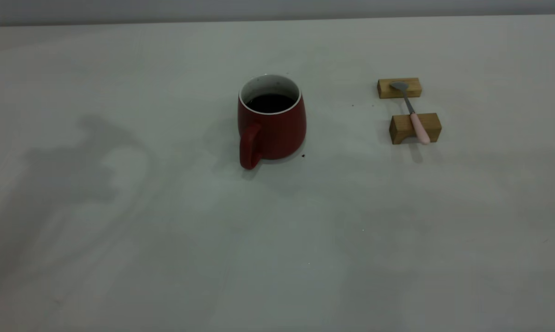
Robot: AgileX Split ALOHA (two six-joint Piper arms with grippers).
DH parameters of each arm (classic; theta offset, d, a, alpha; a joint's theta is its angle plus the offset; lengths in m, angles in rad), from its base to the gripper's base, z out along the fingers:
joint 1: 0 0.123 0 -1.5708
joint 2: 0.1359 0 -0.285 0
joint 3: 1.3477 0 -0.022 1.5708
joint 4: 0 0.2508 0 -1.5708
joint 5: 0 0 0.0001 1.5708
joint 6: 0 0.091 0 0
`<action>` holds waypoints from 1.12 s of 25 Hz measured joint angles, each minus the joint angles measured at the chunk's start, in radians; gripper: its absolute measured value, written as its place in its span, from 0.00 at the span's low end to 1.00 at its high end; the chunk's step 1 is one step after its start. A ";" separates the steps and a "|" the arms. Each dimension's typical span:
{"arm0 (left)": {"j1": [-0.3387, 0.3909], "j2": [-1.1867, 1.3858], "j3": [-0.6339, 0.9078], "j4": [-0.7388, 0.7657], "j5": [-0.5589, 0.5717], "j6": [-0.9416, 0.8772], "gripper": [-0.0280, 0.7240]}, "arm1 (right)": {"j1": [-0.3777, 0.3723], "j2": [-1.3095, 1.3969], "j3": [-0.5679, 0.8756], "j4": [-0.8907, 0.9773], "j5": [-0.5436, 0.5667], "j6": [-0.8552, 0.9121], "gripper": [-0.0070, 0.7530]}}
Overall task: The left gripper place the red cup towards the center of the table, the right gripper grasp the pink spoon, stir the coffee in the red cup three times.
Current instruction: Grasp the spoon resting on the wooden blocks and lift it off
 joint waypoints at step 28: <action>0.223 -1.390 0.820 0.041 0.051 -0.414 0.83 | 0.000 0.000 0.000 0.000 0.000 0.000 0.32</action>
